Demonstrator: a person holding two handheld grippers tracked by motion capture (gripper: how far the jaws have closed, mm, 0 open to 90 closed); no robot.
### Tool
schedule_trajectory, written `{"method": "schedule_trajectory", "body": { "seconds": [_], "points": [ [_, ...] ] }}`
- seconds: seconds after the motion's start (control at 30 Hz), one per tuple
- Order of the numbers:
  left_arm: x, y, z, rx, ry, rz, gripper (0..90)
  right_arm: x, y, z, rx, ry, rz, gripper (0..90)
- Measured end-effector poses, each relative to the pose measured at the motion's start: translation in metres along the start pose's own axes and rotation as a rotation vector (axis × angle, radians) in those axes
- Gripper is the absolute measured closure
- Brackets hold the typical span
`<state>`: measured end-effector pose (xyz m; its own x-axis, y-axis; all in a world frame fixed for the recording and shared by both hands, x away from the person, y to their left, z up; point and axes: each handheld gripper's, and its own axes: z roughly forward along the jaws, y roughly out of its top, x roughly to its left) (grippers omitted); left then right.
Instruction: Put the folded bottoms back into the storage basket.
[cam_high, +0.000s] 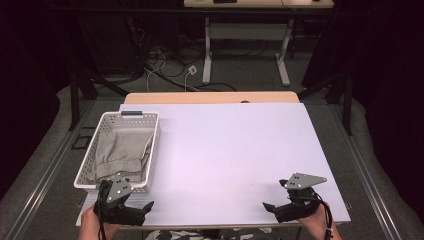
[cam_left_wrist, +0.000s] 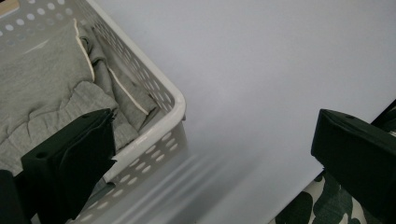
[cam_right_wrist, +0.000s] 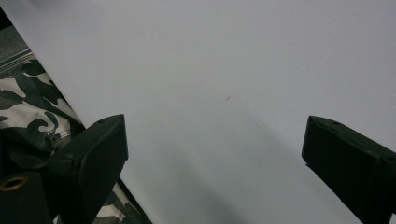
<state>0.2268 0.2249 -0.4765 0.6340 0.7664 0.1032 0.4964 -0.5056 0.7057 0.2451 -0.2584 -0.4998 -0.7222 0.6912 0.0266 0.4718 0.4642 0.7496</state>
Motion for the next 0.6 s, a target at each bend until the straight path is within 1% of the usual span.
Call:
{"method": "schedule_trajectory", "body": {
  "seconds": [0.03, 0.2, 0.3, 0.37, 0.43, 0.6],
  "points": [
    [-0.001, -0.001, 0.0, -0.001, 0.001, -0.004, 0.0, 0.001, -0.002, 0.0, -0.004, -0.002, -0.002, 6.4],
    [-0.004, -0.007, 0.001, 0.002, 0.005, 0.0, 0.0, 0.005, -0.008, -0.001, -0.005, -0.005, 0.0, 6.3],
    [-0.005, -0.01, 0.001, -0.002, 0.013, 0.002, 0.0, 0.006, -0.01, -0.001, -0.01, -0.001, -0.002, 6.1],
    [-0.005, -0.013, 0.001, -0.011, 0.013, -0.008, 0.0, 0.006, -0.01, -0.001, -0.012, -0.004, -0.004, 6.0],
    [-0.005, -0.017, 0.002, -0.013, 0.008, -0.017, 0.0, 0.006, -0.011, -0.001, -0.012, -0.006, 0.0, 5.8],
    [-0.006, -0.022, 0.007, -0.005, -0.008, -0.022, 0.0, 0.007, -0.012, -0.003, -0.028, -0.013, -0.005, 5.0]
  ]
}}
